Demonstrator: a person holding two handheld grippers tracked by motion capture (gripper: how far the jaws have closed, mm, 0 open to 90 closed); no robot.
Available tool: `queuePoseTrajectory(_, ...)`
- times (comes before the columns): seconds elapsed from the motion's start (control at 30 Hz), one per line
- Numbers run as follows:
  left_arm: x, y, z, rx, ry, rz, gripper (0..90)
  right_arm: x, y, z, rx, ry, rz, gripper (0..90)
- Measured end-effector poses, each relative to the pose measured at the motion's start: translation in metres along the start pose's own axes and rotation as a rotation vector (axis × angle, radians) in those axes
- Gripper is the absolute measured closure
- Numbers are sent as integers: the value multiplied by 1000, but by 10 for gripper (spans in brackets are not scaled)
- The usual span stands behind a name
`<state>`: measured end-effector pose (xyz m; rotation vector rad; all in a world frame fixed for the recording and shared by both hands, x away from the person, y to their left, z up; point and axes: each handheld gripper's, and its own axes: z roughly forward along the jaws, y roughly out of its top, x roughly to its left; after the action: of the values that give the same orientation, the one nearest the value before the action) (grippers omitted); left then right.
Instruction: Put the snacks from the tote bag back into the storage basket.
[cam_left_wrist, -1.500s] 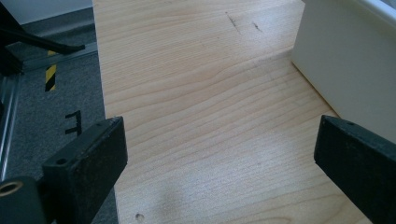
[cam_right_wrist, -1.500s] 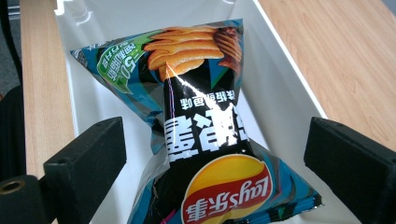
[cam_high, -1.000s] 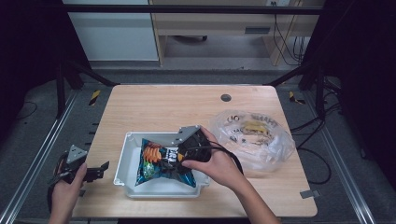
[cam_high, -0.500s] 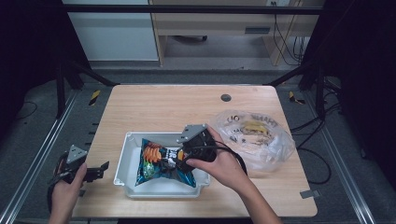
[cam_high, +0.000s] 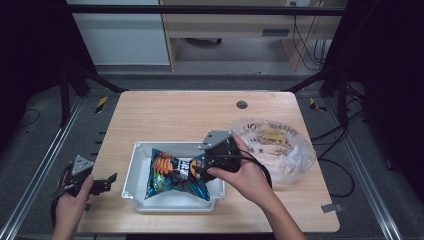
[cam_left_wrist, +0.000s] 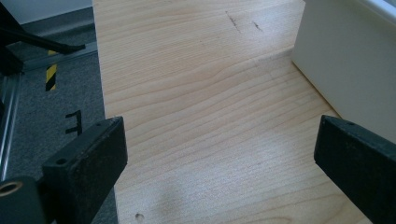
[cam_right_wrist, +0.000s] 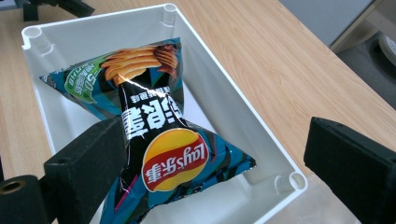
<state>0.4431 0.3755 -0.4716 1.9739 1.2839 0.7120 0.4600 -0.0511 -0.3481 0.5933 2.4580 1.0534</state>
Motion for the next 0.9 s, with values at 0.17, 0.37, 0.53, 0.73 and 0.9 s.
queuePoseTrajectory(0.17,0,0,0,0,2,0,26,-5,-3,-7,-12,-26,15,62)
queuePoseTrajectory(0.37,0,0,0,2,1,2,26,-12,-9,-14,-30,-44,61,60)
queuePoseTrajectory(0.53,0,0,0,2,1,0,26,-17,-15,-20,-38,-74,83,60)
queuePoseTrajectory(0.73,0,0,0,3,2,1,26,-22,-24,-29,-48,-105,104,59)
queuePoseTrajectory(0.9,0,0,0,3,1,-1,26,-28,-36,-37,-54,-161,136,58)
